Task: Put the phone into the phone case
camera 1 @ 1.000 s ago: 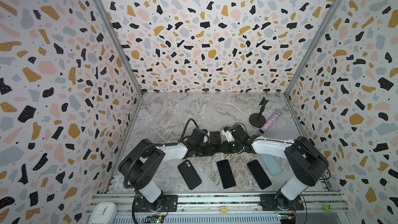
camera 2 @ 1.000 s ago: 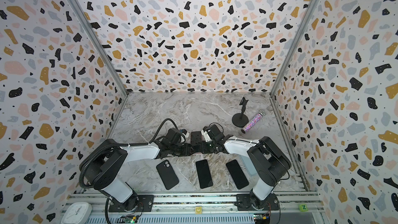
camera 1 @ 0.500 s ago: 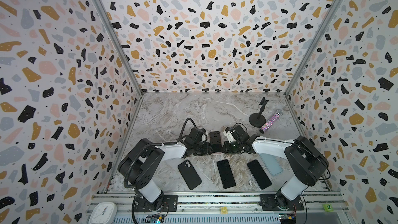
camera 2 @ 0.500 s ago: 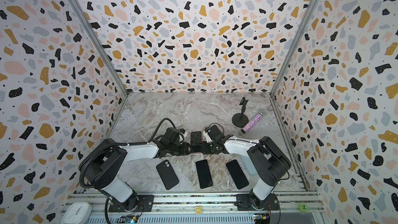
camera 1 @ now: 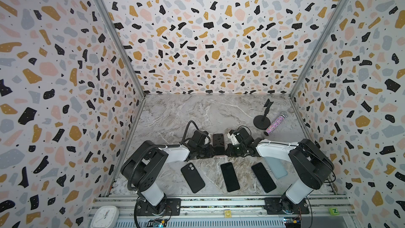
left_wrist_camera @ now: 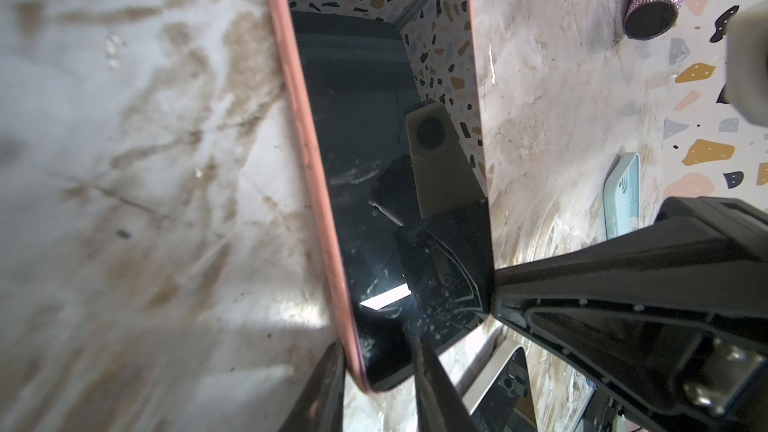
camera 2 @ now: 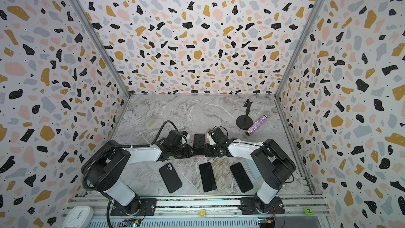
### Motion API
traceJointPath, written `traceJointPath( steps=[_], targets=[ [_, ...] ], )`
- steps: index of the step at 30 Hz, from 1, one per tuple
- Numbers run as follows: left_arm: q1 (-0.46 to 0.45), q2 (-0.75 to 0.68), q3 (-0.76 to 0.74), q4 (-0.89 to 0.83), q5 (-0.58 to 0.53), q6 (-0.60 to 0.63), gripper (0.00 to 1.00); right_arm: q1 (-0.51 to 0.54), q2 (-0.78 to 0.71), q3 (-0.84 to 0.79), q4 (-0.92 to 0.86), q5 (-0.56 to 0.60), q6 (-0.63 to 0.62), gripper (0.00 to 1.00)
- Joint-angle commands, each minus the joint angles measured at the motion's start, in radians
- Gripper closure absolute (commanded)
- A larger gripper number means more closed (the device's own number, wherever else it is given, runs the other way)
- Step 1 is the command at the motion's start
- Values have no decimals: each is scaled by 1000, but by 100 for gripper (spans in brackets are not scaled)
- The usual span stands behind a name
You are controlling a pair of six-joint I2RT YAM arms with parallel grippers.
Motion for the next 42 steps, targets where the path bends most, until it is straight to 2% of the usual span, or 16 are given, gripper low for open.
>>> traceJointPath(
  steps=[1, 6, 10, 16, 25, 39, 42],
  targets=[
    [-24, 33, -32, 16, 19, -9, 67, 67, 68, -30, 71, -82, 18, 90],
    [-30, 28, -39, 34, 27, -17, 59, 72, 80, -45, 103, -108, 34, 90],
    [-34, 28, -37, 43, 30, -22, 59, 76, 93, -51, 123, -118, 43, 90],
    [-43, 33, -37, 54, 30, -27, 62, 89, 130, -65, 152, -132, 60, 91],
    [-49, 42, -36, 69, 30, -37, 76, 93, 153, -66, 156, -131, 70, 92],
    [-56, 44, -33, 76, 31, -42, 76, 102, 206, -66, 179, -140, 85, 95],
    [-55, 27, -27, 50, 20, -28, 76, 91, 169, -51, 135, -121, 66, 95]
  ],
)
